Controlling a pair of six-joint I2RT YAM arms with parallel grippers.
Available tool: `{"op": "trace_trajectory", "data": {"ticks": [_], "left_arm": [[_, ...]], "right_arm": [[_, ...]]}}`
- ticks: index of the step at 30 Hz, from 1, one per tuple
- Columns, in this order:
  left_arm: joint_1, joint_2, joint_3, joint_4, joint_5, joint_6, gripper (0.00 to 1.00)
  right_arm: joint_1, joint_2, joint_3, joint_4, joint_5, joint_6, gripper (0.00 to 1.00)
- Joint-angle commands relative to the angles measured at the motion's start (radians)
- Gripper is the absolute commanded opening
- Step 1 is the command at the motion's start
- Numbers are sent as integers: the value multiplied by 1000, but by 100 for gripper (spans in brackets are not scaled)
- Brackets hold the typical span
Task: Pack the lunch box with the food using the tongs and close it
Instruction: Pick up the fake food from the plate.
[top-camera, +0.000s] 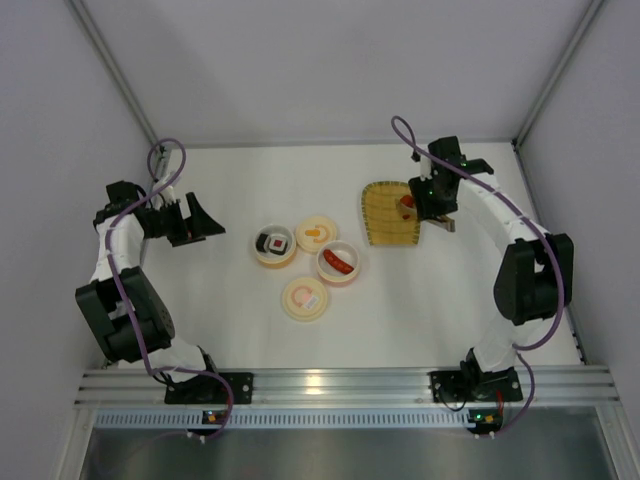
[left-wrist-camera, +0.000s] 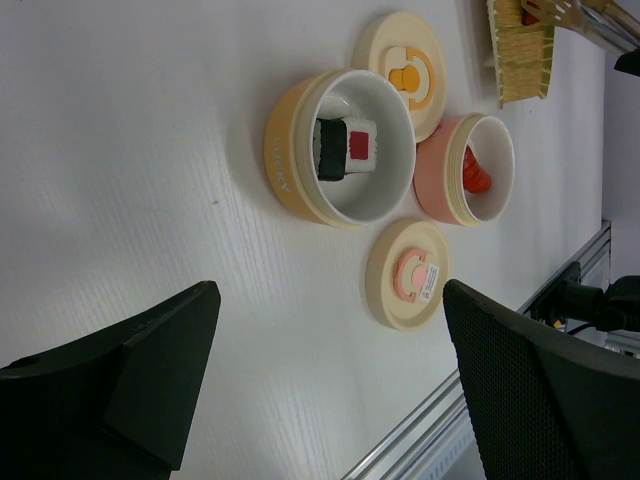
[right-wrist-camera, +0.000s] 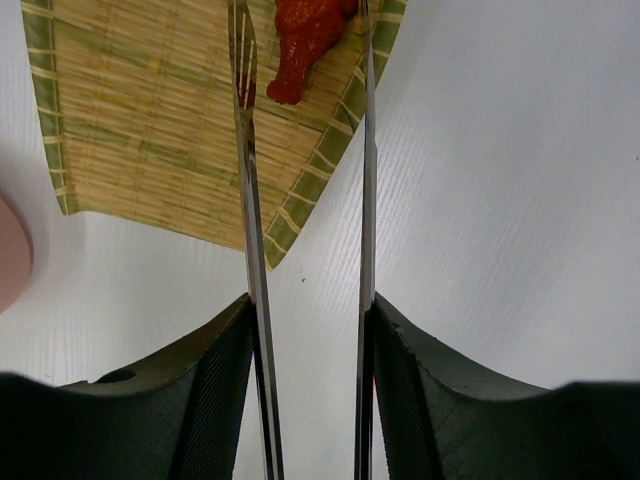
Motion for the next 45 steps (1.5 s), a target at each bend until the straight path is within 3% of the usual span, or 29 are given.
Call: {"op": "trace_trajectory", "data": {"ticks": [1, 8, 18, 24, 36, 45], "left_arm": [[7, -13, 4, 41, 33, 10, 98], [7, -7, 8, 44, 34, 5, 98], [7, -9, 12, 41, 36, 4, 98], [7, -13, 12, 41, 33, 2, 98], [7, -6, 15, 47, 37, -7, 98], [6, -3, 15, 48, 39, -11, 98]], "right_arm": [[-3, 7, -9, 52, 1, -10, 47], [31, 10, -26, 64, 4, -24, 45], [37, -14, -1, 44, -39, -43, 19], [37, -65, -9, 41, -108, -48, 13], [35, -139, -30, 43, -208, -65, 9], [35, -240, -62, -11, -390, -168, 9]]}}
